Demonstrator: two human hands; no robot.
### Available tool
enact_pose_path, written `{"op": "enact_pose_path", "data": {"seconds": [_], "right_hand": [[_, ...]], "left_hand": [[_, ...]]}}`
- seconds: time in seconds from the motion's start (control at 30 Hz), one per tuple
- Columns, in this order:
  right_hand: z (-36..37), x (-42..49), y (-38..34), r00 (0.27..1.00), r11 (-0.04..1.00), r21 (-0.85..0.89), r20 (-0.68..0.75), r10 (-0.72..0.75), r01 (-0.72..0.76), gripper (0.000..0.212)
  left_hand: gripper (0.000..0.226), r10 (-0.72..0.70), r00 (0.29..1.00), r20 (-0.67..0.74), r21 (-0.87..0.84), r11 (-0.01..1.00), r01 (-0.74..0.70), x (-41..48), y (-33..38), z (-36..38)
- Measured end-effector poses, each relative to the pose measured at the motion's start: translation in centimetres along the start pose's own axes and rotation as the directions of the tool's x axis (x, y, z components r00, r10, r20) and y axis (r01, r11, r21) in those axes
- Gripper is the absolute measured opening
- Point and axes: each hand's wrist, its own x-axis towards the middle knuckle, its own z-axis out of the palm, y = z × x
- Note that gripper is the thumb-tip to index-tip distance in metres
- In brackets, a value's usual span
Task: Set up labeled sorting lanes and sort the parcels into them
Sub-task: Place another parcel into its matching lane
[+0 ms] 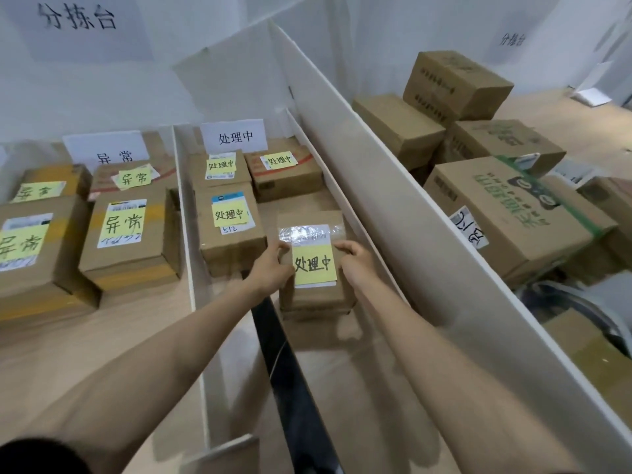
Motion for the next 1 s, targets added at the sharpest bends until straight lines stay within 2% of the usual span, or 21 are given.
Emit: {"op": "enact_pose_path", "data": {"seconds": [0.23, 0.5, 0.8, 0.9, 1.0], "right_hand": [[0.3, 2.6, 1.6, 0.998, 0.999, 0.007, 0.038, 0.045, -0.046, 0.018], [0.7, 5.0, 2.4, 0.995, 0.997, 0.008, 0.065, 0.070, -0.071, 0.016], [1.5, 7.2, 1.0, 0.990, 0.997, 0.012, 0.121, 0.078, -0.080, 0.019], [1.5, 7.1, 0.9, 0.991, 0.997, -0.081, 0.132, 0.018, -0.007, 0.026], [1.2, 5.6, 2.9, 0.983, 0.916, -0.366, -0.015, -0.184, 0.166, 0.033]], "left_hand": [[0.049, -0.069, 0.998, 0.005, -0.016, 0.998, 0.069, 1.6, -1.2, 1.1], [0.034, -0.108, 0.994, -0.003, -0.055, 0.993, 0.108, 3.3, -1.9, 1.7], [0.051, -0.105, 0.993, 0.046, -0.073, 0.991, 0.108, 5.3, -1.2, 1.0], [0.048, -0.028, 0.998, 0.064, -0.067, 0.997, 0.033, 5.0, -0.9, 1.1], [0.040, 0.209, 0.978, -0.019, 0.137, 0.969, -0.204, 3.8, -1.8, 1.4]]}}
